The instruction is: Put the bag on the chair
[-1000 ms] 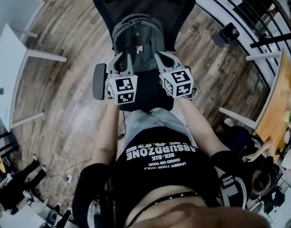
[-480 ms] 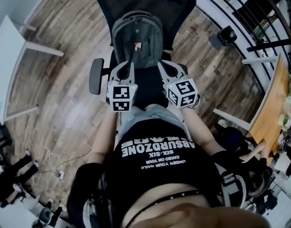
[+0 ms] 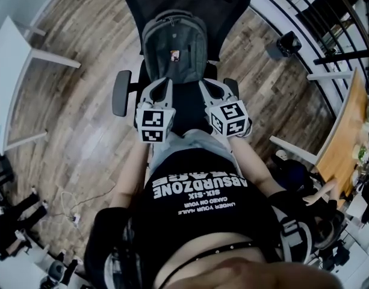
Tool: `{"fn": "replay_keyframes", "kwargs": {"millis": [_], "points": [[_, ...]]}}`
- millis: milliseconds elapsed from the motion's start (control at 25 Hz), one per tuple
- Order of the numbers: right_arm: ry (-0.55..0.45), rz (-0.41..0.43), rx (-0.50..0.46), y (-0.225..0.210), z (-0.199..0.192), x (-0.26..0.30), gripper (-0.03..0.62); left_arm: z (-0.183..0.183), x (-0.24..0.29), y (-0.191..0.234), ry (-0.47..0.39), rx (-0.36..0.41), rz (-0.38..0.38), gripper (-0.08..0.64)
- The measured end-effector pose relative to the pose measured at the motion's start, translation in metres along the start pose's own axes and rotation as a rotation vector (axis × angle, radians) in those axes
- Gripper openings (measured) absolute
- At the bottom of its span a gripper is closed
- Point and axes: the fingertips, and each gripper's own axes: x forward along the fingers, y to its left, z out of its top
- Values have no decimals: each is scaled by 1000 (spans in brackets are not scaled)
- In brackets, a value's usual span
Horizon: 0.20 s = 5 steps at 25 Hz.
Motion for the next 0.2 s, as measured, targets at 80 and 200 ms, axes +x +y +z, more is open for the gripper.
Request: {"fn": "replay_keyframes", "kwargs": {"millis": [80,200], "points": [[6,-4,2,1,-2,0,15,-3,-1,0,23,-1,9,15],[16,-7,19,1,-6,1,15,-8,-3,-1,54,-3,2,15]]}}
